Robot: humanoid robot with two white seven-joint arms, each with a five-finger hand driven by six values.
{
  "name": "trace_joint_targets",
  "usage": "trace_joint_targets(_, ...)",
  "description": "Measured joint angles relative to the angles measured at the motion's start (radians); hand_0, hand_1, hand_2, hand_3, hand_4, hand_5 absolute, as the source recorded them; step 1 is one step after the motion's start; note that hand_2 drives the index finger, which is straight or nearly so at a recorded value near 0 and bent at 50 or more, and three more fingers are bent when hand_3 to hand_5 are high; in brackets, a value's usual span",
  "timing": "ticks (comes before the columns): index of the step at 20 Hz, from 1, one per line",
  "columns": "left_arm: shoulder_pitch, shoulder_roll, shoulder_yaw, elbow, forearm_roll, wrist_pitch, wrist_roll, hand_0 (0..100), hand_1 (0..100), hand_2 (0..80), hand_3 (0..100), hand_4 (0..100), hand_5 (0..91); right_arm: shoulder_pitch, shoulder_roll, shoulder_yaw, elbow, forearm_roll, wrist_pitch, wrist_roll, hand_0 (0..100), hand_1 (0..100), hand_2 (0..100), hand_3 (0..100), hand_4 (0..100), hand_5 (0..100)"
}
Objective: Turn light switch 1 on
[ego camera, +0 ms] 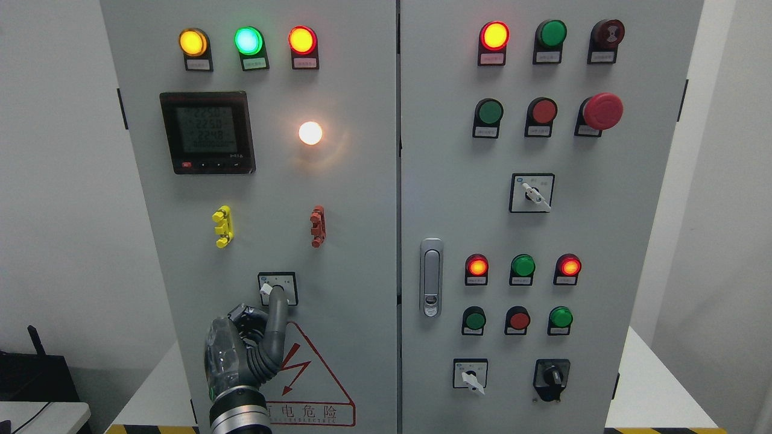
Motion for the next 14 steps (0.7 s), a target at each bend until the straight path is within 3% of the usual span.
trace_joint_targets(6,0.064,0.006,0.012,-0.018,0.000,-0.104,-0.011,20,26,72.6,91,91,77.1,0.000,0.000,0.000,0.000,0.000,0.000,0.000,12,39,0,0,0,0)
trace_joint_targets(10,0.132,0.009,0.047,-0.025,0.000,-0.260,-0.105,19,26,69.9,94,90,65.8,0.000,0.000,0.000,0.000,0.000,0.000,0.000,12,39,0,0,0,0)
trace_joint_targets(14,0.257,0.011,0.118,-0.025,0.001,-0.466,-0.216,18,24,61.2,91,87,61.4,0.000,0.000,0.000,0.000,0.000,0.000,0.000,12,39,0,0,0,0)
